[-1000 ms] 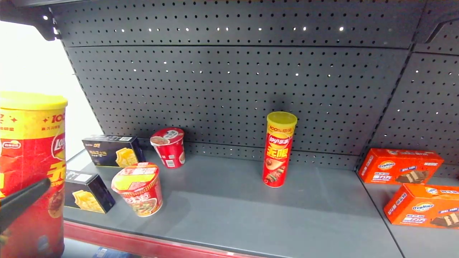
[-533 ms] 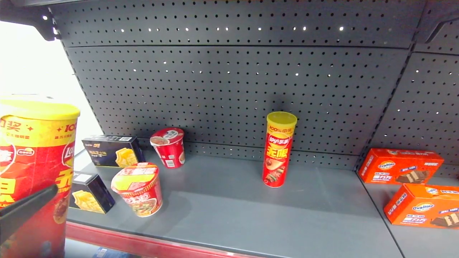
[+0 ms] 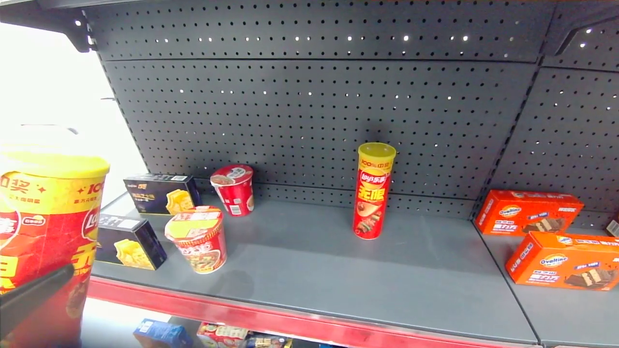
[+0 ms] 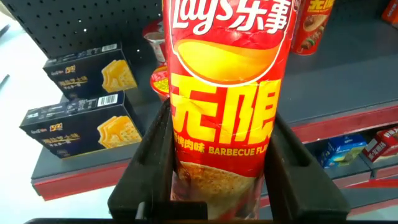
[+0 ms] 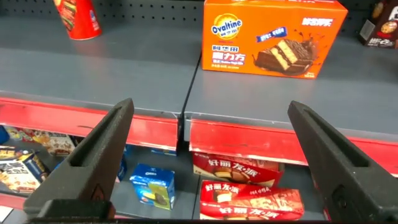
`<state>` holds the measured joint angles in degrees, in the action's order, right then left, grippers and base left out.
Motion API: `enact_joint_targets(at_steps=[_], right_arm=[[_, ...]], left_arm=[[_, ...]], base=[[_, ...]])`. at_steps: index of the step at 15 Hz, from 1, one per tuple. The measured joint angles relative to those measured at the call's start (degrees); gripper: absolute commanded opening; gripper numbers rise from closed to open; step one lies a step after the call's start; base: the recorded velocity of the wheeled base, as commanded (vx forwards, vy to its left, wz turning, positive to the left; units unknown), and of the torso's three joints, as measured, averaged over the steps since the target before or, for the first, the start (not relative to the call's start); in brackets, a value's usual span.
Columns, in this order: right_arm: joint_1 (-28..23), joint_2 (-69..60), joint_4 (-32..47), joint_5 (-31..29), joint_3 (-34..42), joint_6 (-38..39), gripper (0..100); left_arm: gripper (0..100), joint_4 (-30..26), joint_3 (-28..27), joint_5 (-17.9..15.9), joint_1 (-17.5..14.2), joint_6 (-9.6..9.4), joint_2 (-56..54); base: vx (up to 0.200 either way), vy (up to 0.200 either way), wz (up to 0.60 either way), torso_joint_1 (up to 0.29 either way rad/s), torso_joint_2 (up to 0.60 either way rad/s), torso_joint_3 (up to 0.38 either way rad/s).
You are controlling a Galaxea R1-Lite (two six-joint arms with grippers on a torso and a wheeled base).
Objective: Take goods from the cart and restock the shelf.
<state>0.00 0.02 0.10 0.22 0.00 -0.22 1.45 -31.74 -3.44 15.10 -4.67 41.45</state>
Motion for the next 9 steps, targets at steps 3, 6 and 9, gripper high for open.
enact_joint_targets(at_steps=[3,6,9], right_arm=[[0.0,0.0,0.0,0.0,0.0,0.0,100],[0.0,0.0,0.0,0.0,0.0,0.0,100],[0.0,0.0,0.0,0.1,0.0,-0.1,100]], left_arm=[[0,0.1,0.2,0.0,0.0,0.13,-0.2],[0,2.2,-0.1,0.1,-0.3,0.77,-0.1],[0,5.2,-0.3,1.3,-0.9,0.79,-0.2]], base=[[0.0,0.0,-0.2,0.001,0.0,0.001],[0.0,0.0,0.0,0.0,0.0,0.0],[0.0,0.0,0.0,0.0,0.0,0.0]])
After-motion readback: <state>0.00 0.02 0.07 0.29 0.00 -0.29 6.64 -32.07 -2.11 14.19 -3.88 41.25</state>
